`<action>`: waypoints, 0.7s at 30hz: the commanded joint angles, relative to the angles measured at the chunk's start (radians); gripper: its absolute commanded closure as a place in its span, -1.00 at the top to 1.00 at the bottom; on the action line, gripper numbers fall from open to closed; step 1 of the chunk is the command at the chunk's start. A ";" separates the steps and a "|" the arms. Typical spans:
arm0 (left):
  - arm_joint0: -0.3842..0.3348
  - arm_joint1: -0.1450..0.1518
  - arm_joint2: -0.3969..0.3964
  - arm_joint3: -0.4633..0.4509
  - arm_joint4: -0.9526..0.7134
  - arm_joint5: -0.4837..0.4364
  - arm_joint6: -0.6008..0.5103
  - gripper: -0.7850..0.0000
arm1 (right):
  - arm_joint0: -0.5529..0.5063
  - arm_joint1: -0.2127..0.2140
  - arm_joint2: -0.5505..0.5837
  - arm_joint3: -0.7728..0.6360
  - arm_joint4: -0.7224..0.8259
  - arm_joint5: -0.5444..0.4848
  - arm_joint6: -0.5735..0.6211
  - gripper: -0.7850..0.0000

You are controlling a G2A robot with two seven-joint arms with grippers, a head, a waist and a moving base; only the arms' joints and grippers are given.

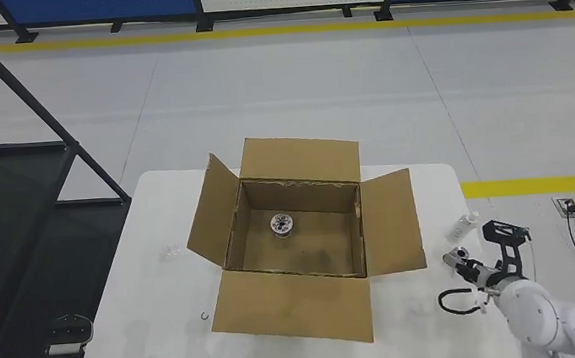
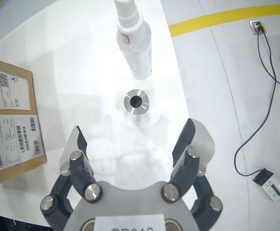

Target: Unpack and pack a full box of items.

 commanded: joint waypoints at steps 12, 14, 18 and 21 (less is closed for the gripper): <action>0.000 0.000 0.000 0.000 0.000 0.000 0.000 1.00 | 0.112 0.005 -0.069 0.159 -0.044 0.041 0.018 0.76; 0.000 0.000 0.000 0.000 0.000 0.000 0.000 1.00 | 0.121 0.006 -0.075 0.173 -0.047 0.047 0.018 0.54; 0.000 0.000 0.000 0.000 0.000 0.000 0.000 1.00 | 0.141 0.008 -0.084 0.198 -0.049 0.049 0.018 -0.08; 0.000 0.000 0.000 0.000 0.000 0.000 0.000 1.00 | 0.149 0.008 -0.090 0.209 -0.046 0.050 0.015 -0.30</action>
